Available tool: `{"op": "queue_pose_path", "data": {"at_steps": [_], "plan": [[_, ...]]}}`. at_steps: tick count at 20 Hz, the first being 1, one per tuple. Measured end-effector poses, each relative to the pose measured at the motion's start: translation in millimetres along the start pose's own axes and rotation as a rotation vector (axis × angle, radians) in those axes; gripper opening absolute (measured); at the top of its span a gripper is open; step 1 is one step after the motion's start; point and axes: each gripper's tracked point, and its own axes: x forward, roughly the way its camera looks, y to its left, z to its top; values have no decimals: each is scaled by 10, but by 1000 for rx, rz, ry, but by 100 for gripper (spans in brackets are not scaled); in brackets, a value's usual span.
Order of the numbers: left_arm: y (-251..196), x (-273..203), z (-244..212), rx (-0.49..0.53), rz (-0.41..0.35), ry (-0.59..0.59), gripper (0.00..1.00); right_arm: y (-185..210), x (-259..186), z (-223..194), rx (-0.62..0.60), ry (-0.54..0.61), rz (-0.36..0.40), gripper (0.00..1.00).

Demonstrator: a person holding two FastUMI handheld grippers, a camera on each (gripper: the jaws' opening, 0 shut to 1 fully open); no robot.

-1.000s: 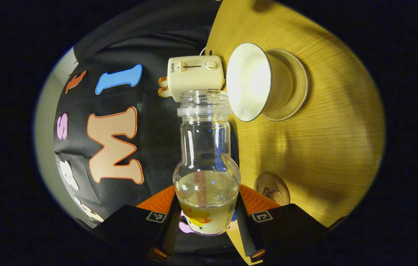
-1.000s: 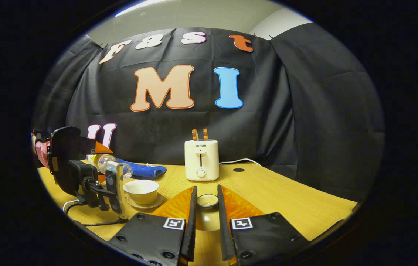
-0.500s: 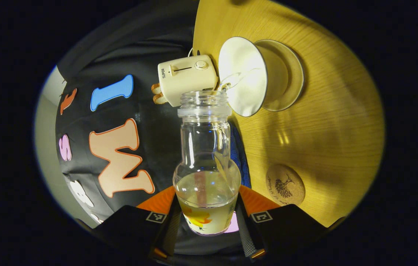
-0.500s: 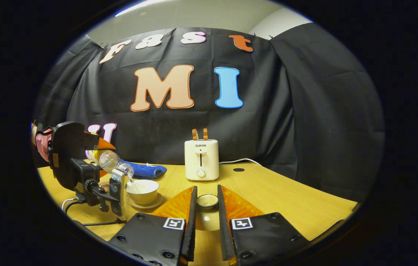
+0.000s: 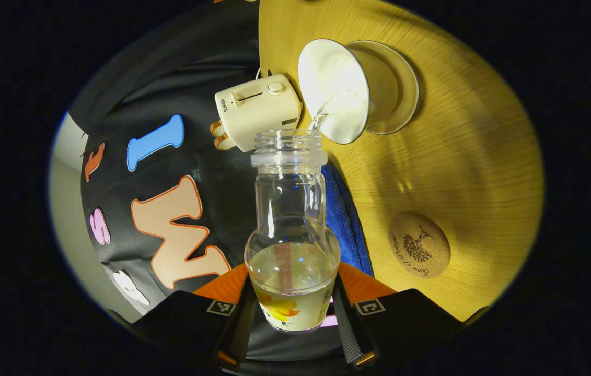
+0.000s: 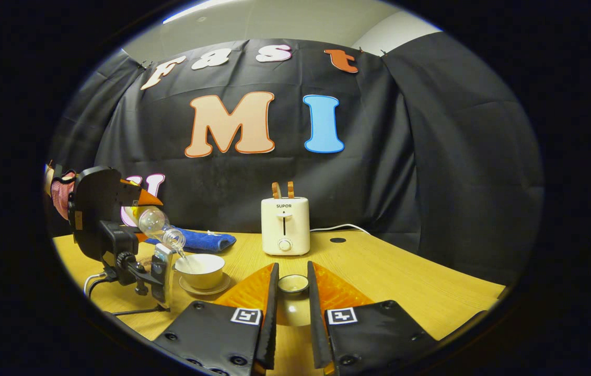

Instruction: Open the teacup lid with one hand, grasp the water bottle and pour water into the teacup with the other hand; after pouring, place the water bottle on the coaster and then close the teacup lid.

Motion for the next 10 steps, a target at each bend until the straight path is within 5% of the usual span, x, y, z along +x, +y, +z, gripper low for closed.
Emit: {"op": "queue_pose_path", "data": {"at_steps": [10], "plan": [[321,-23,-89,117,64,27,67,-8,1,-1,0,-1,-7,31]]}}
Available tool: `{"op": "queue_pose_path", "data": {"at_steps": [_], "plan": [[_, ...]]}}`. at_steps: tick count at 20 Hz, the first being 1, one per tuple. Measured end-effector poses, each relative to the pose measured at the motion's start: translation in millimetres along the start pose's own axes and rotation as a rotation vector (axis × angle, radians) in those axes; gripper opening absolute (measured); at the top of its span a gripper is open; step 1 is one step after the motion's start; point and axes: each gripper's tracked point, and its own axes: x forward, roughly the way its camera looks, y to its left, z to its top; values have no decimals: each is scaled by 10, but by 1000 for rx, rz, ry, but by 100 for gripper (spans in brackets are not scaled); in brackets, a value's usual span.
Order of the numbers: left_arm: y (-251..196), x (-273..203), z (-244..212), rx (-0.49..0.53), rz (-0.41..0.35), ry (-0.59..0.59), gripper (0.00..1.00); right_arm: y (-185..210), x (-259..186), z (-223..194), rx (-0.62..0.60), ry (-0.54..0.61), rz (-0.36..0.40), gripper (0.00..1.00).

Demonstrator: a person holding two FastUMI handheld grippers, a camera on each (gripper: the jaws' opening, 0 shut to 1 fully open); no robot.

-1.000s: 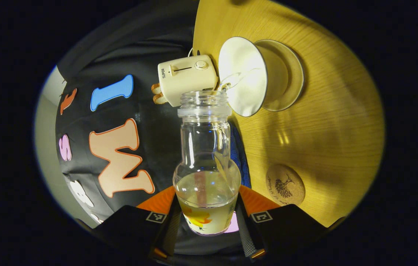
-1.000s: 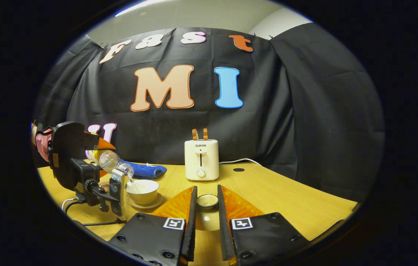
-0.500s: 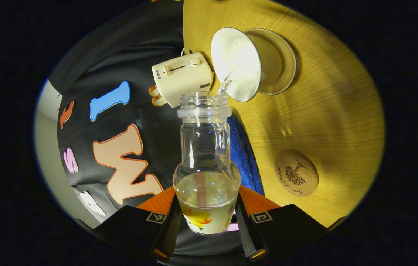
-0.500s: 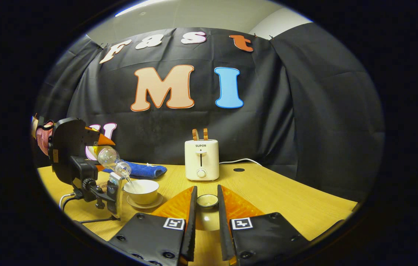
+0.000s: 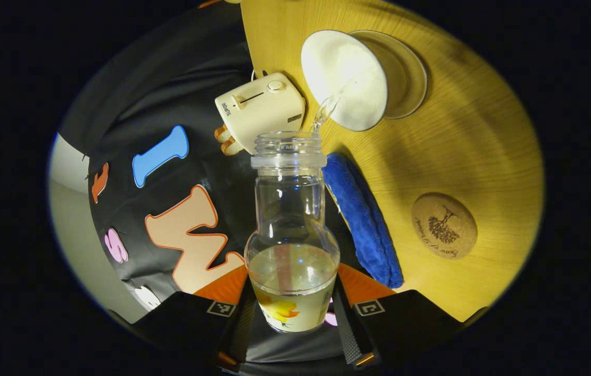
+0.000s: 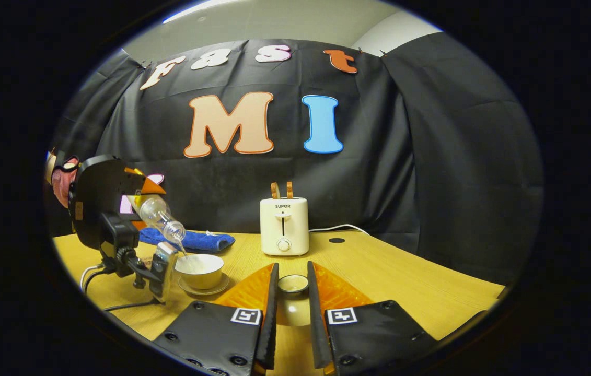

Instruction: Open the teacup lid with one hand, grasp the water bottle and pour water into the teacup with the other hand; after pouring, place the water bottle on the coaster and then close the teacup lid.

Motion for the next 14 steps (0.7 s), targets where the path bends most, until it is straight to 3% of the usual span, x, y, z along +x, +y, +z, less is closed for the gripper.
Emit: {"op": "queue_pose_path", "data": {"at_steps": [8,14], "plan": [[248,-13,-41,38,40,8,67,-1,0,1,0,0,0,30],[104,-25,36,-24,7,-3,67,1,-4,1,0,0,0,31]]}}
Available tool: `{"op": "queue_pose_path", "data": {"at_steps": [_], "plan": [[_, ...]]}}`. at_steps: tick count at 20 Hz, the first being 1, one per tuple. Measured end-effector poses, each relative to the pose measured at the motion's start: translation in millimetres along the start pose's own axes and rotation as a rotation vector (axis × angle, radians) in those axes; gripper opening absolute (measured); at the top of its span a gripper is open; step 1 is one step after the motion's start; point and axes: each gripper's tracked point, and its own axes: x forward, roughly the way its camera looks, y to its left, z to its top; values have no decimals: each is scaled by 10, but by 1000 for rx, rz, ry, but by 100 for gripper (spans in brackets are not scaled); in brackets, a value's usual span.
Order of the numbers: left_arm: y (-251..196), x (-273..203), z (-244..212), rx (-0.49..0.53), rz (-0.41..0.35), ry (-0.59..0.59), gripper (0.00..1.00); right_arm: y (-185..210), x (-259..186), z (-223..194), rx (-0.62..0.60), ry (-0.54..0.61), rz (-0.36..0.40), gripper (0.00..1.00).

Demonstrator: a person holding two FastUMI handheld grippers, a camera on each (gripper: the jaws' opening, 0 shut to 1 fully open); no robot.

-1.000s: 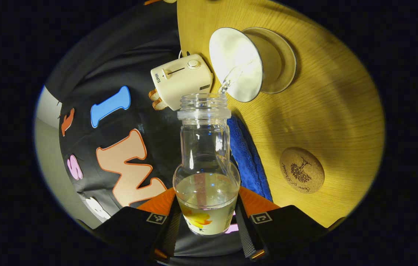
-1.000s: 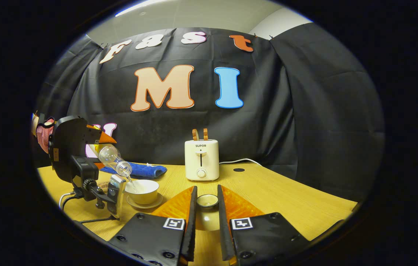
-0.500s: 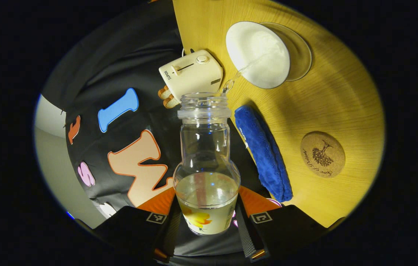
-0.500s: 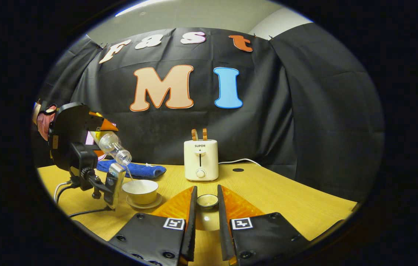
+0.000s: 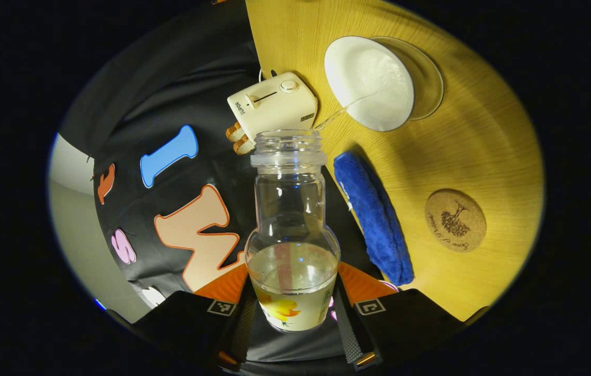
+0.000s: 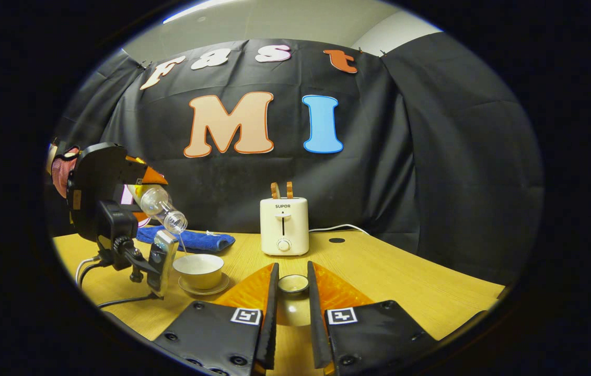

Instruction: Open the teacup lid with one hand, grasp the water bottle and pour water into the teacup with the other hand; after pouring, place the water bottle on the coaster and then close the teacup lid.

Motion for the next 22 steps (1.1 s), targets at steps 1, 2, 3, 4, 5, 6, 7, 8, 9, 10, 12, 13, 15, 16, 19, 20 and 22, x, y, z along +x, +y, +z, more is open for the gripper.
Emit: {"op": "queue_pose_path", "data": {"at_steps": [1,2,3,4,5,6,7,8,9,10,12,13,15,16,19,20,22], "plan": [[-75,-17,25,-40,-23,-7,67,-1,1,6,0,-1,0,31],[-177,-25,50,-103,-51,-11,67,-2,2,3,0,0,1,31],[-290,-48,94,-178,-82,-21,66,2,-7,9,0,0,3,31],[-394,-60,146,-252,-113,-29,67,4,5,5,0,1,3,31],[-455,-88,208,-328,-134,-38,67,3,2,10,0,-1,3,31],[-512,-111,267,-409,-149,-55,66,4,3,8,0,-1,3,31],[-558,-133,332,-495,-166,-70,67,5,9,8,0,-1,3,33],[-607,-144,387,-585,-185,-80,66,5,8,2,0,-1,3,31],[-651,-174,421,-667,-201,-85,66,3,9,5,0,-2,3,31],[-669,-180,436,-744,-208,-87,66,3,5,4,0,-1,3,31],[-680,-180,494,-919,-231,-104,66,5,8,-2,0,0,3,31],[-648,-199,497,-1012,-228,-111,66,2,1,-2,0,0,3,31],[-518,-160,491,-1208,-219,-135,70,3,6,6,0,0,3,31],[-465,-148,455,-1305,-214,-143,66,4,1,3,0,-2,3,31],[-358,-159,270,-1605,-223,-161,66,3,0,3,0,-1,2,31],[-340,-131,199,-1682,-224,-167,66,-2,-2,2,-1,1,2,31],[-348,-18,92,-1779,-210,-171,66,-1,-3,2,0,0,2,30]]}}
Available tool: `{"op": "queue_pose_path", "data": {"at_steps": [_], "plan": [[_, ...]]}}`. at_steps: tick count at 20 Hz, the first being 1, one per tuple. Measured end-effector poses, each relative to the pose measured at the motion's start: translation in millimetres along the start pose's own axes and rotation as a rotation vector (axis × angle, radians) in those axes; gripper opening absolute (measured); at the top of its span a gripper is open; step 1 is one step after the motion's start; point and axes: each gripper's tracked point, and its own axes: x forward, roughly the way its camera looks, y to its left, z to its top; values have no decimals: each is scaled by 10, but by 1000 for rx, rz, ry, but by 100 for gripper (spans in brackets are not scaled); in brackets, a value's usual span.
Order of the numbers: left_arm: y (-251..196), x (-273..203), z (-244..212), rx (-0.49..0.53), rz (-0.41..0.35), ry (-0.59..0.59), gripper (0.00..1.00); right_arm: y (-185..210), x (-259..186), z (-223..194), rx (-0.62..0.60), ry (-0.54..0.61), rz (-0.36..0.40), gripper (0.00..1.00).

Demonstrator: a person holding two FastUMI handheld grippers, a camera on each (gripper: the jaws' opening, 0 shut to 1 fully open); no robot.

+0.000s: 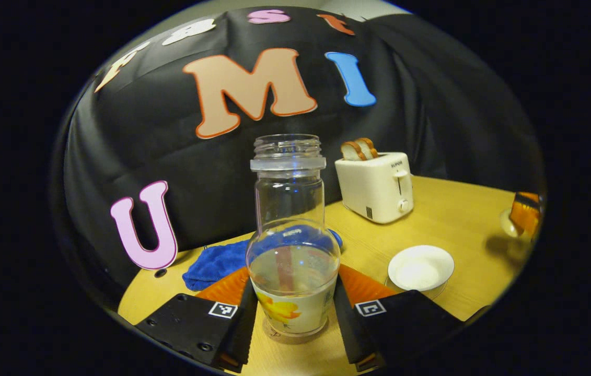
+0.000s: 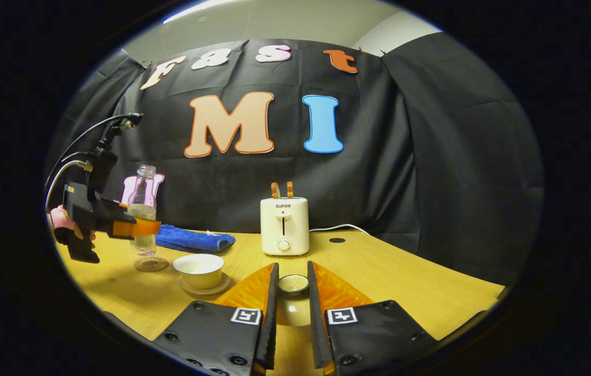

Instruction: Open the teacup lid with one hand, grasp the water bottle and pour water into the teacup with the other hand; after pouring, place the water bottle on the coaster and then close the teacup lid.

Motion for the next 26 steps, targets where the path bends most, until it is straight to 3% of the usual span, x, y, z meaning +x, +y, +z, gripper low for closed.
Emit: {"op": "queue_pose_path", "data": {"at_steps": [10,26], "plan": [[263,-25,-263,-176,11,-3,66,-10,1,1,0,0,-5,31],[231,102,-437,-205,-2,19,72,-22,0,6,-1,1,-10,31]]}}
